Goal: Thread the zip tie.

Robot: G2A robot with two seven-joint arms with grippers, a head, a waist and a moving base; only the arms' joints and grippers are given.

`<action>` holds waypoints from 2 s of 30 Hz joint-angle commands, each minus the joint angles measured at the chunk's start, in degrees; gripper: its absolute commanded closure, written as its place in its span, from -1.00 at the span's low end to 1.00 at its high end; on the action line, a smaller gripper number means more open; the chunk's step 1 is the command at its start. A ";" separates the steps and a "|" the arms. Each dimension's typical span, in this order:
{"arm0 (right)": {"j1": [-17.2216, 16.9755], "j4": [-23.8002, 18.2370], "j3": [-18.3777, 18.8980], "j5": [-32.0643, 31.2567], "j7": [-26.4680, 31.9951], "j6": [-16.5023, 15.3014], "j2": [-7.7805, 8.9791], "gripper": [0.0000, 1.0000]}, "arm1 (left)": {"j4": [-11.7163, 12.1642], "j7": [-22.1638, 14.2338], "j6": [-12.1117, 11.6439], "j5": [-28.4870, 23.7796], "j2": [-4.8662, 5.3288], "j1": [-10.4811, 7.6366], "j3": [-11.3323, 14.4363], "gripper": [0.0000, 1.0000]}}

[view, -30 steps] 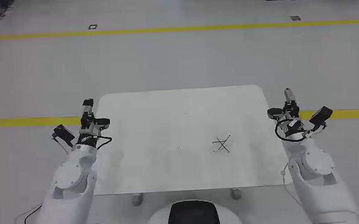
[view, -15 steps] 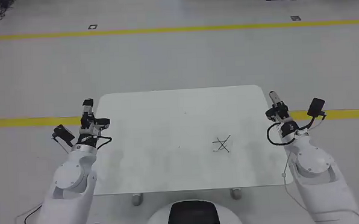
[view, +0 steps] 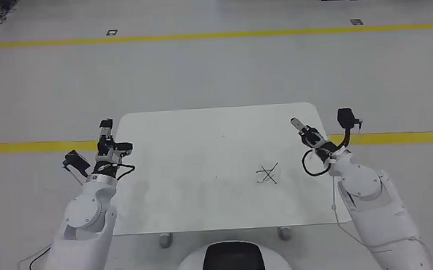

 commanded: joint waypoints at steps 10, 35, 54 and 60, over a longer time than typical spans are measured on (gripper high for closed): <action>0.23 -0.61 -0.66 -4.67 0.50 -1.05 0.25 -1.00 | 0.00 0.00 0.00 0.00 0.00 0.00 0.00 -1.00; 8.62 3.49 -10.30 -31.90 19.38 -7.81 1.44 -1.00 | 0.00 0.00 0.00 0.00 0.00 0.00 0.00 -1.00; 15.87 10.10 -16.48 -35.71 28.49 -13.43 1.01 -1.00 | 0.00 0.00 0.00 0.00 0.00 0.00 0.00 -1.00; 17.63 11.61 -19.78 -41.68 26.53 -21.20 1.04 -1.00 | 0.00 0.00 0.00 0.00 0.00 0.00 0.00 -1.00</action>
